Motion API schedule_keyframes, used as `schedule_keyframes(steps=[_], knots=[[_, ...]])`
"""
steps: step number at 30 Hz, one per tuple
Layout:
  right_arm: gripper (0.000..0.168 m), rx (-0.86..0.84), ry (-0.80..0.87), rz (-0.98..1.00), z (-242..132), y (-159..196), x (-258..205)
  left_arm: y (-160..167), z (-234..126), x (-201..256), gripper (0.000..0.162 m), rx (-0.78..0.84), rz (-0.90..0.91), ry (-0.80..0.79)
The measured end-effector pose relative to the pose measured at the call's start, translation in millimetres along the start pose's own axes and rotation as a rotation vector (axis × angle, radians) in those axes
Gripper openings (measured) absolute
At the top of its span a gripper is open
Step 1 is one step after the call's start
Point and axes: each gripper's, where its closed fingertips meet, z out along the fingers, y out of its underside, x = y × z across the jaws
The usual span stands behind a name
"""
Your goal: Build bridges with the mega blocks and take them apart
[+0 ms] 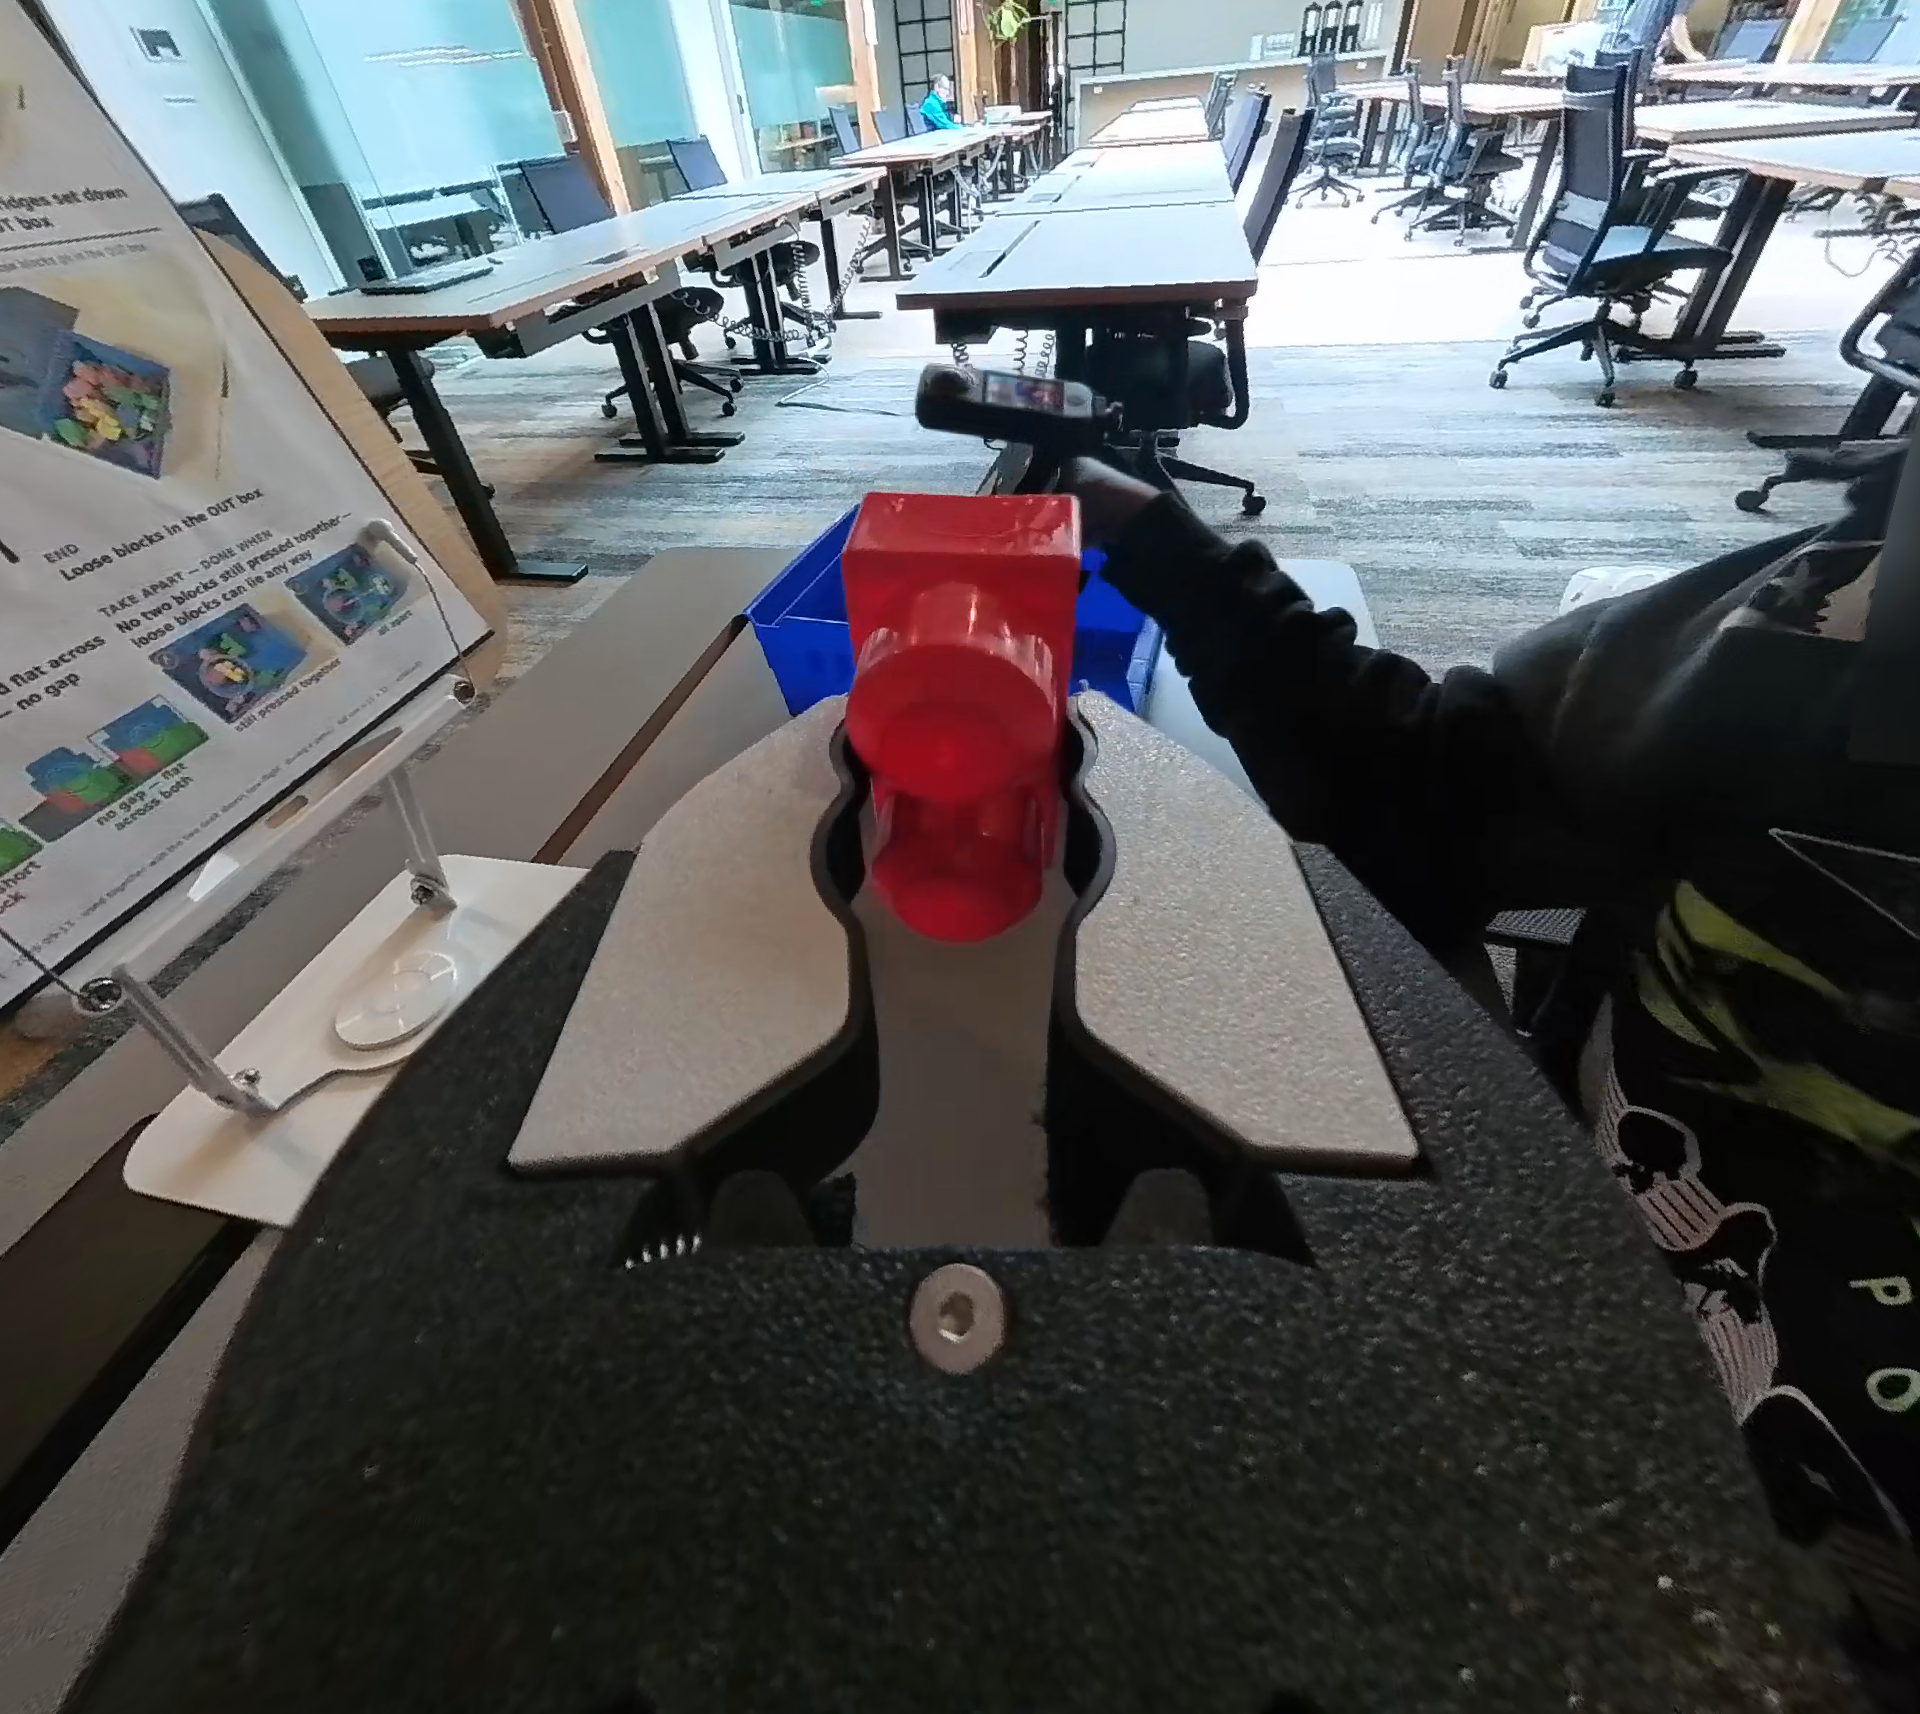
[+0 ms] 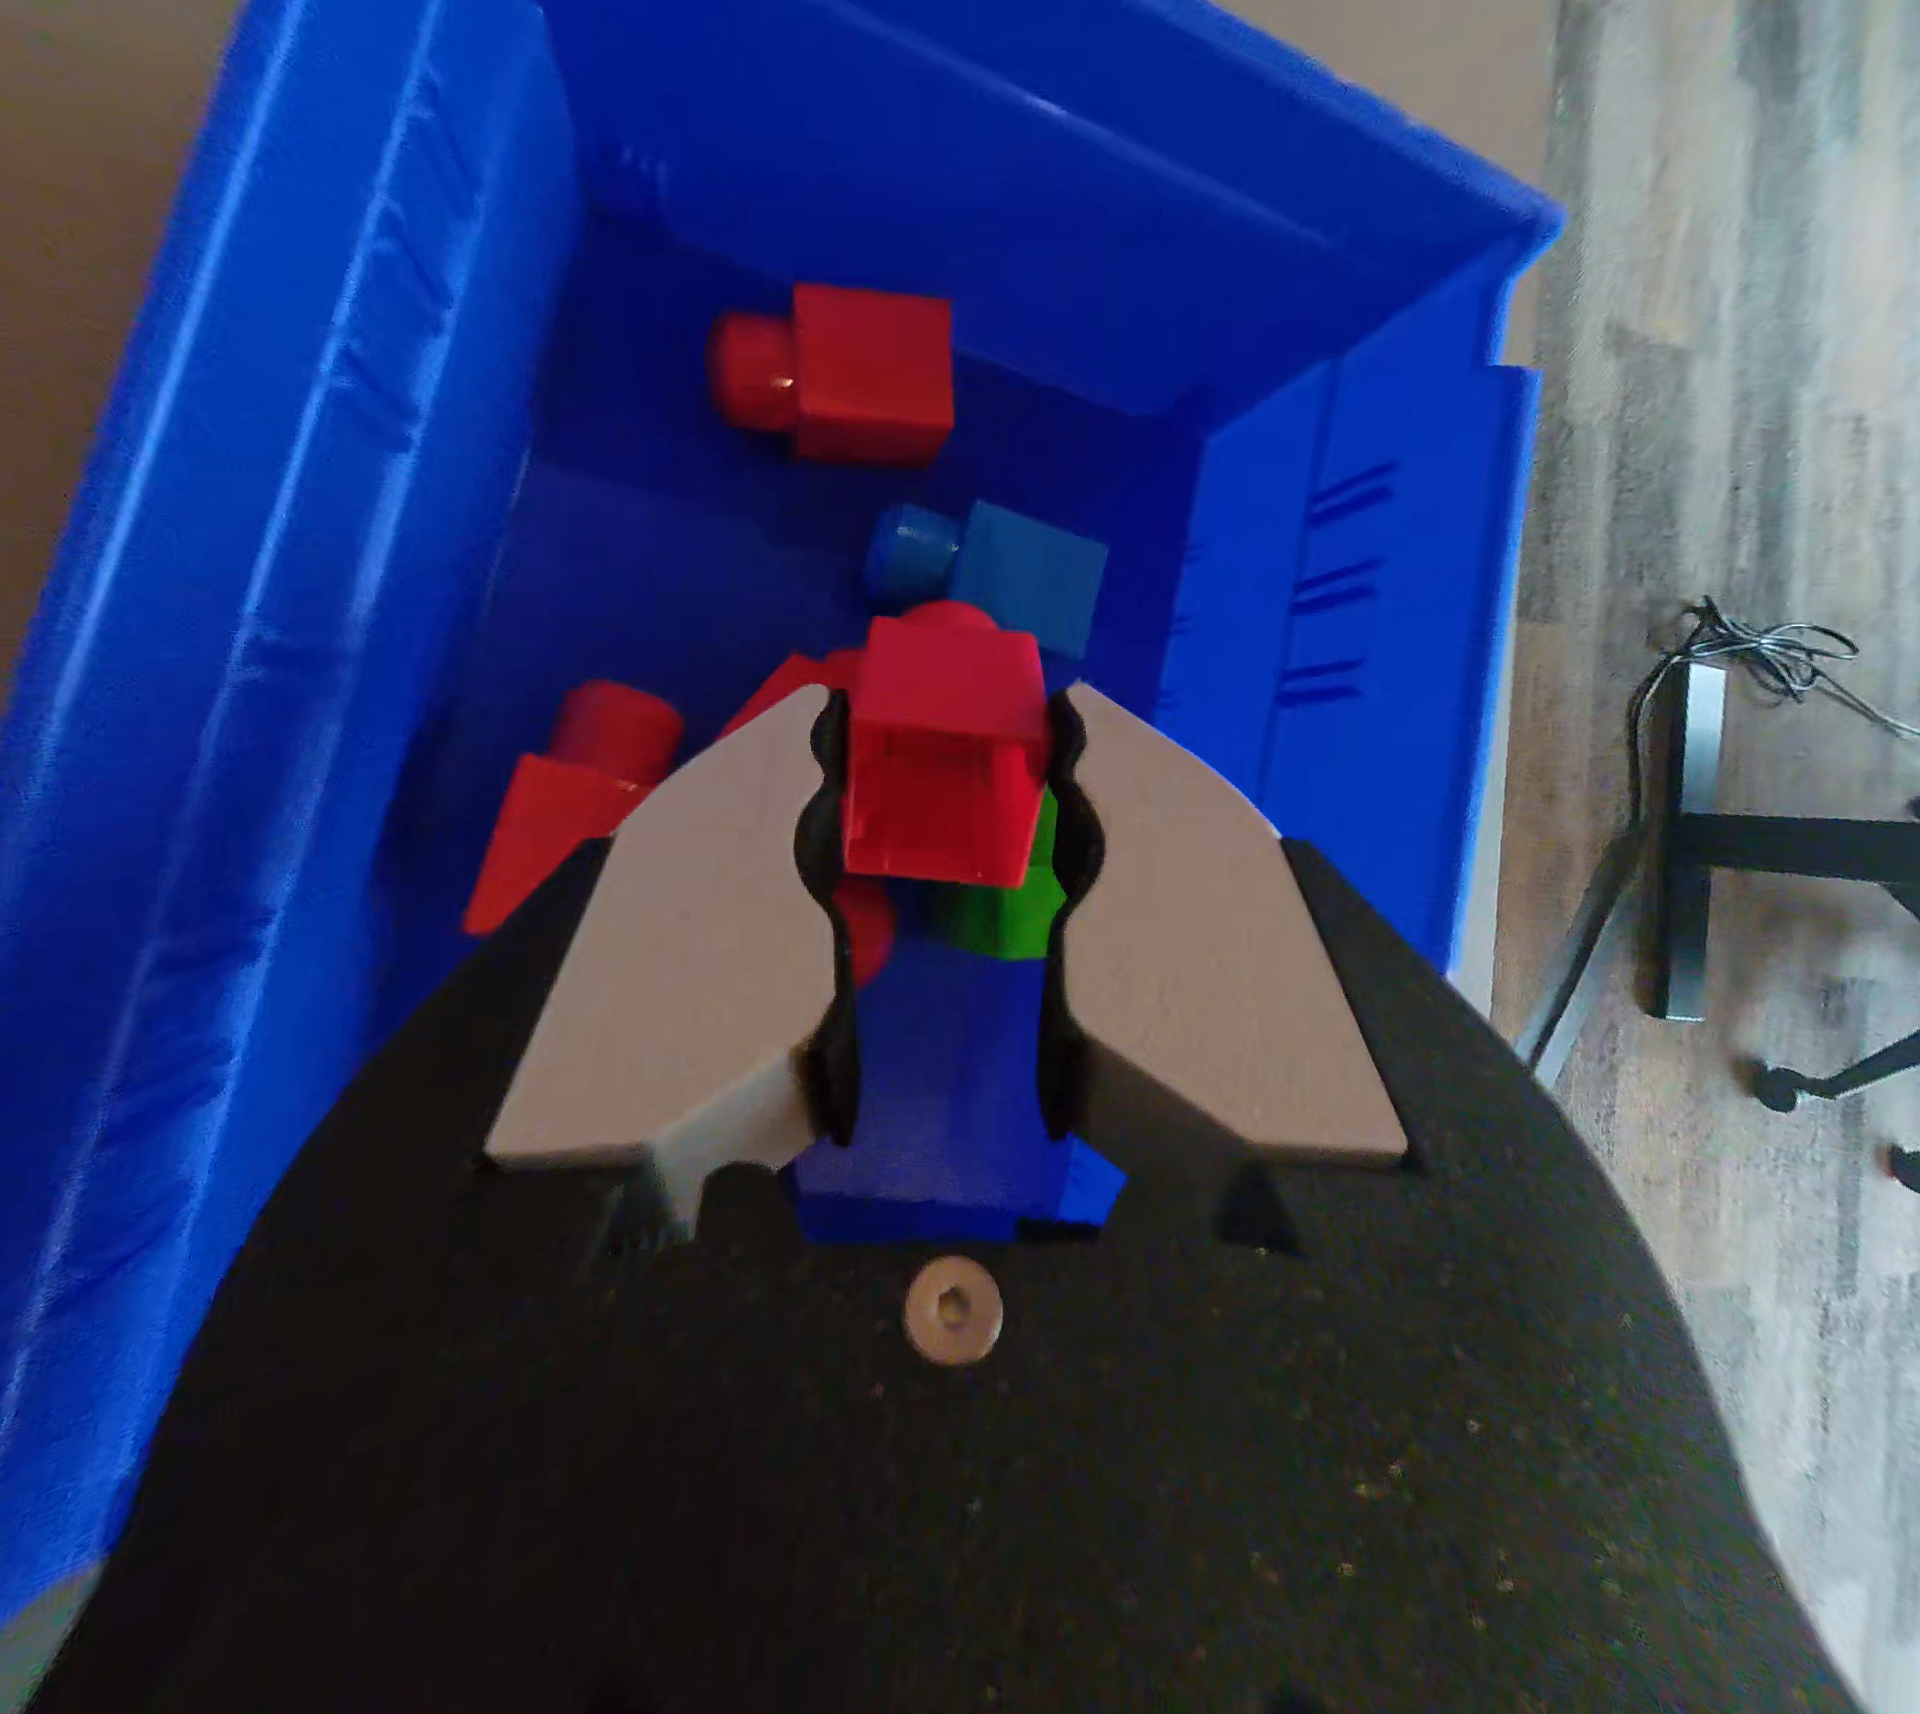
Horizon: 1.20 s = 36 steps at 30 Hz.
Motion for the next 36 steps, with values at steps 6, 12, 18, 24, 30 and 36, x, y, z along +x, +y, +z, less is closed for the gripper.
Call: schedule_keyframes(steps=[6,12,18,24,30,36], knots=[[0.063,-0.039,0.02,0.013,-2.1,2.6,2.3,2.1,2.3,-3.0,0.035,0.001,-0.018,0.003],[0.055,0.352,-0.09,-0.032,-88.2,-74.9,-38.4,4.8,6.0,3.9,0.035,-0.024,0.009,0.029],[0.055,1.018,-0.784,-0.414,-264.9,-135.2,-214.1,17.9,28.9,15.9,0.035,-0.106,0.037,0.077],[0.062,1.107,-1.164,-0.694,-333.4,-108.6,-340.2,30.1,49.6,27.7,0.036,-0.173,0.056,0.125],[0.05,1.077,-1.204,-0.698,-321.0,-112.0,-371.6,34.5,54.1,32.1,0.036,-0.197,0.067,0.147],[0.038,1.123,-1.18,-0.737,-320.8,-111.6,-373.4,38.3,58.2,32.7,0.036,-0.212,0.069,0.153]])
